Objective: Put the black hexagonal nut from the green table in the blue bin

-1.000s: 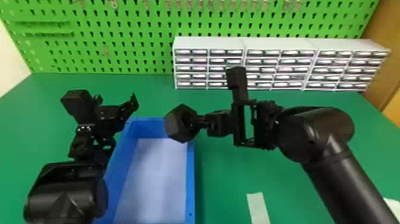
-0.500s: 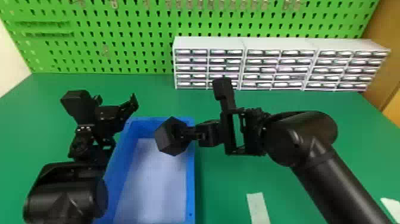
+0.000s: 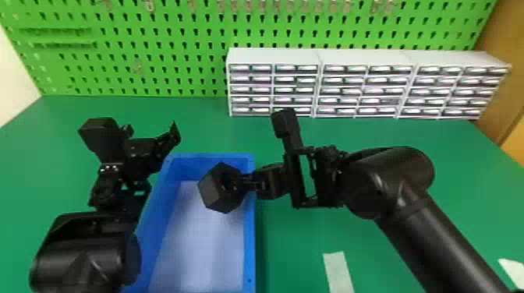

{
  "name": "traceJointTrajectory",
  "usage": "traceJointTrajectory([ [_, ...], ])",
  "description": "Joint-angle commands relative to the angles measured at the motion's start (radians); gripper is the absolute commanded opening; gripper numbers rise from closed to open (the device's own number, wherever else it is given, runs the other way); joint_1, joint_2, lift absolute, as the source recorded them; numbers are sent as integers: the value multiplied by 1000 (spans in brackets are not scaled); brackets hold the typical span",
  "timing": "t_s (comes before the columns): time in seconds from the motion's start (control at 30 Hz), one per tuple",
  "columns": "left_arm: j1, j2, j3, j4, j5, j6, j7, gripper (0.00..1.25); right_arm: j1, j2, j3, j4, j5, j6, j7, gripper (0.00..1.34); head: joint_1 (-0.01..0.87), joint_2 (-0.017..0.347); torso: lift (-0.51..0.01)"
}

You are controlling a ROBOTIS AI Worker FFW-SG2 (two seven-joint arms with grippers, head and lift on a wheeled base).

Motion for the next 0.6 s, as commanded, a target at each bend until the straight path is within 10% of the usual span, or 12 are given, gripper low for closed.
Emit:
traceJointTrajectory([
  [0.0,0,0,0,0,0,0,0,1077,0,-1,2,1,0,2,0,324,686,51,-97],
  [0.57,0,0,-1,0,2,0,0,1077,3,1,-12,2,9,9,8,821,686,51,-97],
])
